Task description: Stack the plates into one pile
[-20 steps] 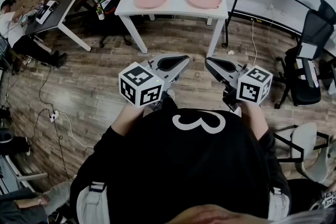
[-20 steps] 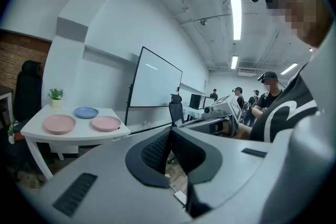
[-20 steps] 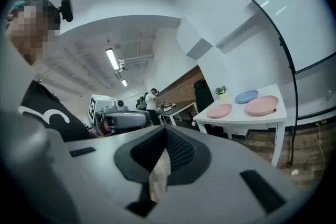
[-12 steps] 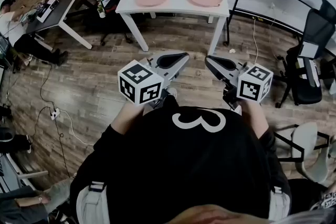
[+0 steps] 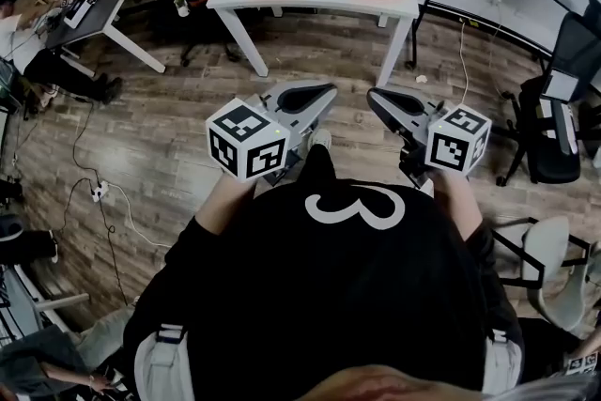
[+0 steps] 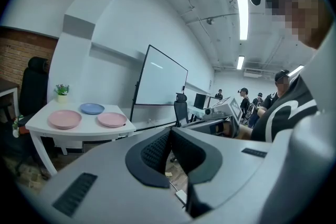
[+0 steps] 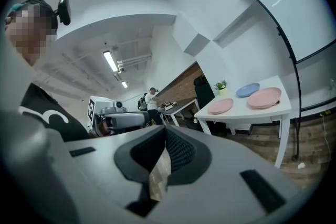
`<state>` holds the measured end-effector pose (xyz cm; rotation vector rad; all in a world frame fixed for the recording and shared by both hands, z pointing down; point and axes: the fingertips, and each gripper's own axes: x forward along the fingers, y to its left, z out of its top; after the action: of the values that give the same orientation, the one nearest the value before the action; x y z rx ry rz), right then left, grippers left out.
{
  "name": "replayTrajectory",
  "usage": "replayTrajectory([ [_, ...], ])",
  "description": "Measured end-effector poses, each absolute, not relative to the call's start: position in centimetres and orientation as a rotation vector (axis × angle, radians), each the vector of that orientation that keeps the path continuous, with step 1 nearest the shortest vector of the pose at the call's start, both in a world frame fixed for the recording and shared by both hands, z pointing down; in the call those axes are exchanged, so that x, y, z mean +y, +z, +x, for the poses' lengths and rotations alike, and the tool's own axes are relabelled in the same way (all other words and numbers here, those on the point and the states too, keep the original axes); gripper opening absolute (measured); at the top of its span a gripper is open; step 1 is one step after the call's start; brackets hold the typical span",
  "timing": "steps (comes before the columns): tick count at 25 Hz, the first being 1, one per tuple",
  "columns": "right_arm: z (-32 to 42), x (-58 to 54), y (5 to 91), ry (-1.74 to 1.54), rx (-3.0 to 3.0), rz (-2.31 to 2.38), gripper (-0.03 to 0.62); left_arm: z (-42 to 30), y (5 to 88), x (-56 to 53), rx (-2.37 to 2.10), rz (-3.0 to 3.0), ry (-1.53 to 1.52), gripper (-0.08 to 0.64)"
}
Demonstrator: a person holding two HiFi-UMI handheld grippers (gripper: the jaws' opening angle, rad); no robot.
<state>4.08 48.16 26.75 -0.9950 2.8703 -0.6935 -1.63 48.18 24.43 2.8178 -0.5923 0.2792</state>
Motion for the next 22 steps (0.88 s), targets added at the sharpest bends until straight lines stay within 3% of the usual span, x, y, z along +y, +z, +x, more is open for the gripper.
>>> replayTrajectory([
  [22, 5.8, 34.1, 30.1, -0.829, 2.757, -1.095, 0.025, -0.8, 28.0, 33.6, -0.519, 2.744, 0.309, 0.017],
])
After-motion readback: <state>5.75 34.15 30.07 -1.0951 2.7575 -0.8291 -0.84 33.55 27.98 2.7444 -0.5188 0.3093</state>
